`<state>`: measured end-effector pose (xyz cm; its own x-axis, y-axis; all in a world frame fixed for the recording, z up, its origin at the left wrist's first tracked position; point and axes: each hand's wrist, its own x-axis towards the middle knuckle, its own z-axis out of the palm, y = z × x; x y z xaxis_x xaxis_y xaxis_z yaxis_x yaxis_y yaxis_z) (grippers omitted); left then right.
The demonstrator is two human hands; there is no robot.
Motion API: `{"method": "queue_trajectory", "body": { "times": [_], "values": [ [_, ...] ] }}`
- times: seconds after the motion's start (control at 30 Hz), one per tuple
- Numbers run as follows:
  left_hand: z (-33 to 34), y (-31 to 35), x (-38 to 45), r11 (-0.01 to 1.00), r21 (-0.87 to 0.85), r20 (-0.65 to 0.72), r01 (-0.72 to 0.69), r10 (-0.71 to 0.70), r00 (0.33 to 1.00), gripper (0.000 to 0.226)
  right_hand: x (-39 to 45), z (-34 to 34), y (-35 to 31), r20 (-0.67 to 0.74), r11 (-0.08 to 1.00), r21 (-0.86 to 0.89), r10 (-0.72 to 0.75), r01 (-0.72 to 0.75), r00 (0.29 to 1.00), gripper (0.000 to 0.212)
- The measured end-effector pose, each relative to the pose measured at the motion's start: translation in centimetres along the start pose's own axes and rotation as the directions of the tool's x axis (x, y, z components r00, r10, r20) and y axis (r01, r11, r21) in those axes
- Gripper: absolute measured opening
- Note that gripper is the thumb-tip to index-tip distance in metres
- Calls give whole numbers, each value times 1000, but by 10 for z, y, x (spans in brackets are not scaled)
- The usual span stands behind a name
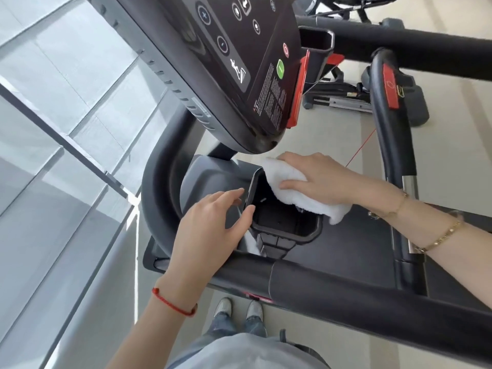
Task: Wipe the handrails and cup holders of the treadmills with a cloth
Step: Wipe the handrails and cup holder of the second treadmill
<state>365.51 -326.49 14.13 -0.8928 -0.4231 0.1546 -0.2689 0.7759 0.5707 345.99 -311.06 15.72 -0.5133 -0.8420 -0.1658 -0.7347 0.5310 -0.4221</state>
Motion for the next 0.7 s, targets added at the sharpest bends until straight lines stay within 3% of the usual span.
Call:
{"method": "queue_trajectory", "body": {
  "times": [0.17,0.3,0.4,0.53,0.7],
  "values": [
    [1,-4,3,999,-12,61,-36,37,997,45,-26,12,0,-107,974,125,203,-190,973,41],
    [-2,-10,13,993,-32,152,-118,121,981,53,-51,24,-14,-234,920,349,268,-176,934,47],
    [-4,-14,21,982,-38,203,-185,189,961,55,-75,24,-27,-222,909,393,243,-141,944,58],
    [-5,-21,34,964,-107,233,-242,261,937,46,-97,17,-45,-62,937,321,164,-136,985,54],
    [-2,-30,42,940,-182,207,-290,325,923,40,-79,32,-90,36,987,-5,159,-159,987,42]
  ]
}}
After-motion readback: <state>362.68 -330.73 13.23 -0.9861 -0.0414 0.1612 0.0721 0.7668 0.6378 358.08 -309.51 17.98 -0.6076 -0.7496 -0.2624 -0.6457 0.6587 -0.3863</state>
